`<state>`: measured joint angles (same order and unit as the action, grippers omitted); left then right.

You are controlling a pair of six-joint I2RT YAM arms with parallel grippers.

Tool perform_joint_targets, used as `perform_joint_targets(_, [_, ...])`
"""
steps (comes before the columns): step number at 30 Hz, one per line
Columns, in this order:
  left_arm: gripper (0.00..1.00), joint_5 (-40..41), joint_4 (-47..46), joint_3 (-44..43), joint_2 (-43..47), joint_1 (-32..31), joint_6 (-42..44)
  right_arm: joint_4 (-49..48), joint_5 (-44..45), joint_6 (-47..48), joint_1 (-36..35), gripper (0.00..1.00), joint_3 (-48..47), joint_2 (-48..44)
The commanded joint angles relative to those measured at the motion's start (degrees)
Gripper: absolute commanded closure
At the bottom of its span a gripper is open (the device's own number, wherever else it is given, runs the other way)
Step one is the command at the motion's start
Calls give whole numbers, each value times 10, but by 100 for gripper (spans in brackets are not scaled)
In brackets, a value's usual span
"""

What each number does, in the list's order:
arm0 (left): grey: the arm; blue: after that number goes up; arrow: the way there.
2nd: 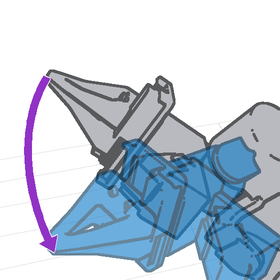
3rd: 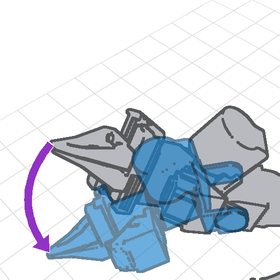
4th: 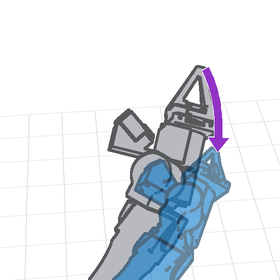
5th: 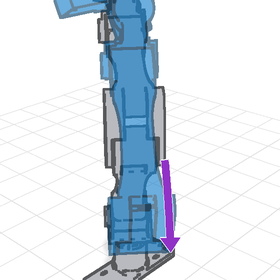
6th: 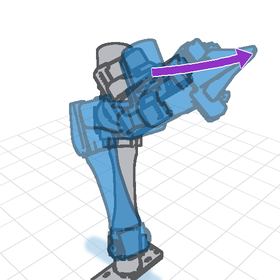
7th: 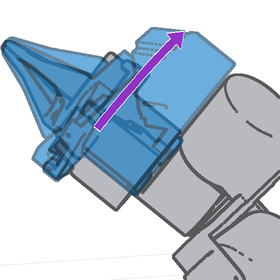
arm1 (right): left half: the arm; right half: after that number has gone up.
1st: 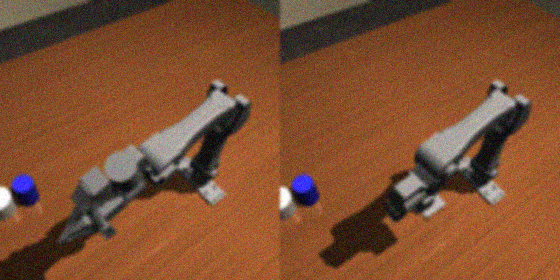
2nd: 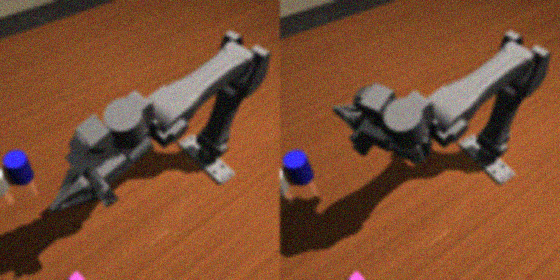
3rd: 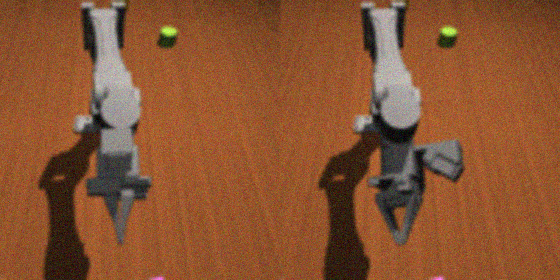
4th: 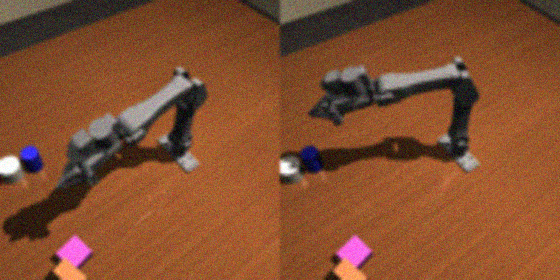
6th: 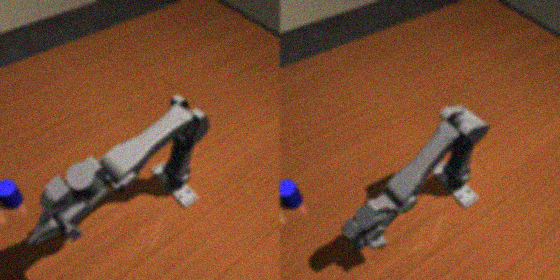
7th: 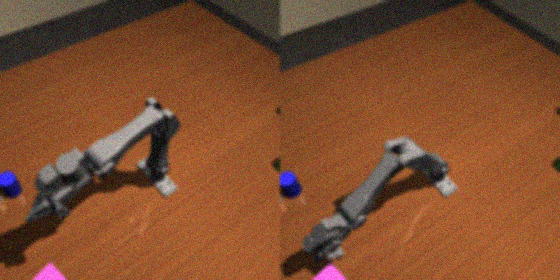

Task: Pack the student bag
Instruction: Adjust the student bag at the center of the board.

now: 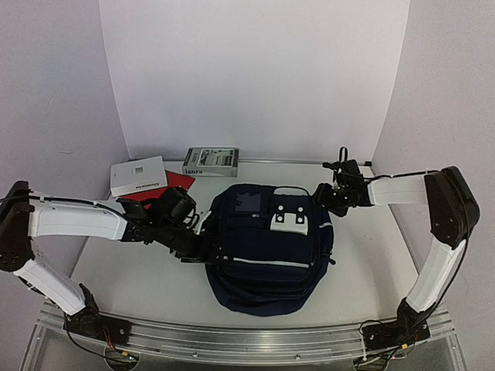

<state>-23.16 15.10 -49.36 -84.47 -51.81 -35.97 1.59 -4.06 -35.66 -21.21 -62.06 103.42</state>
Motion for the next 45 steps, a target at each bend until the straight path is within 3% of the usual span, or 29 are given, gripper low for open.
perform_joint_targets(1, [10, 26, 31, 16, 95, 92, -15, 97, 77, 46, -5, 25, -21, -90])
perform_joint_targets(5, [9, 24, 25, 32, 118, 151, -3, 123, 25, 53, -7, 17, -16, -138])
perform_joint_targets(7, [9, 20, 17, 23, 104, 159, 4, 130, -15, 47, -15, 15, -11, -152])
perform_joint_targets(13, [12, -1, -18, 1, 44, 167, -3, 157, -28, -5, -86, 14, 27, -170])
perform_joint_targets(23, [15, -29, -54, -3, 0, 168, -15, 176, -31, -72, -180, 33, 99, -165])
perform_joint_targets(30, [16, -32, -70, 14, 6, 168, -27, 153, -34, -85, -203, 53, 110, -146])
perform_joint_targets(37, [17, -54, -87, 36, 32, 168, -6, 127, 0, -73, -203, 90, 95, -139])
perform_joint_targets(41, [17, -86, -111, 49, 46, 168, 14, 142, 18, -39, -172, 100, 52, -161])
perform_joint_targets(45, [18, -118, -127, 49, 35, 167, 21, 143, -11, 19, -93, 100, 30, -147])
